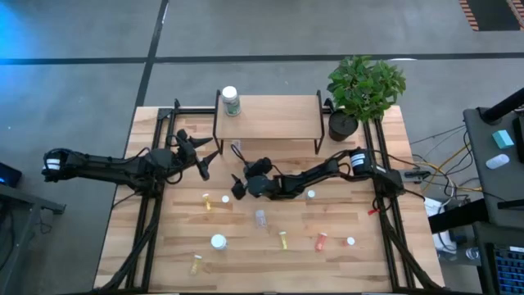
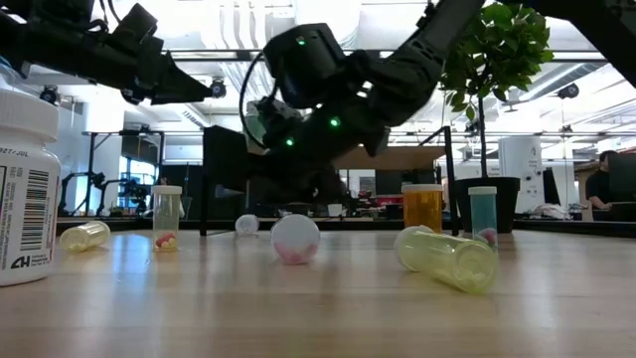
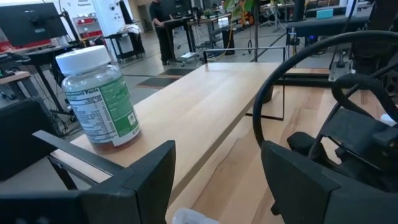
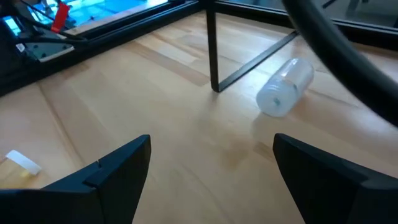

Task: Pick and place medicine bottles onto shelf by color
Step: Put the transparent pill bottle on the shelf

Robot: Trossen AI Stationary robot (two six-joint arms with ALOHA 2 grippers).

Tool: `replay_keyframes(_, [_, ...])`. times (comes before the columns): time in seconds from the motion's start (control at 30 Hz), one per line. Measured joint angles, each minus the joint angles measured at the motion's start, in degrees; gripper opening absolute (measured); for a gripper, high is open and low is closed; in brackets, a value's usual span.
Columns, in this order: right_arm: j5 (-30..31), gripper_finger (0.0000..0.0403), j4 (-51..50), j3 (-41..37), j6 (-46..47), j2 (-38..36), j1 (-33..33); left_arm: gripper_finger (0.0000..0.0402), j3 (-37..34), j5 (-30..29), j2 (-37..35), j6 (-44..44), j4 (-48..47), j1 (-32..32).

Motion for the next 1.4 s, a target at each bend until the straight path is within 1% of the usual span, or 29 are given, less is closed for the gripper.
replay_keyframes(0.13, [0.0, 0.0329, -1.0, 1.0, 0.9, 0.0, -0.6, 0.0221, -0.1, 0.0, -0.1, 0.0, -0.1, 0.0])
replay_keyframes(0.33, [0.2, 0.0329, -1.0, 1.1, 5.8, 0.2, -1.6, 0.0221, -0.1, 0.1, -0.9, 0.1, 0.8, 0.0])
replay_keyframes(0.57, [0.1, 0.0329, -1.0, 1.5, 7.3, 1.2, -2.5, 0.0221, -0.1, 0.1, -2.0, 1.7, 5.8, 0.0])
replay_keyframes(0.67, [0.1, 0.0329, -0.9, 2.2, 7.3, 2.0, -2.9, 0.0221, -0.1, 0.2, -1.9, 1.7, 5.9, 0.0])
replay_keyframes(0.97, [1.8, 0.0329, -0.1, 6.5, 7.9, 7.1, -4.5, 0.0221, -0.1, 0.4, -1.5, 2.0, 5.8, 0.0])
replay_keyframes(1.07, [4.0, 0.0329, -0.2, 7.8, 7.0, 8.2, -4.9, 0.0221, -0.3, 0.7, -1.5, 2.0, 5.7, 0.0])
replay_keyframes(1.17, [6.1, 0.0329, -1.5, 8.1, 7.0, 8.5, -5.4, 0.0221, -0.5, 1.0, -1.5, 2.0, 5.4, 0.0])
replay_keyframes(1.4, [5.7, 0.0329, -2.2, 8.1, 10.1, 8.5, -7.1, 0.0221, -0.5, 1.1, -1.5, 2.0, 4.7, 0.0])
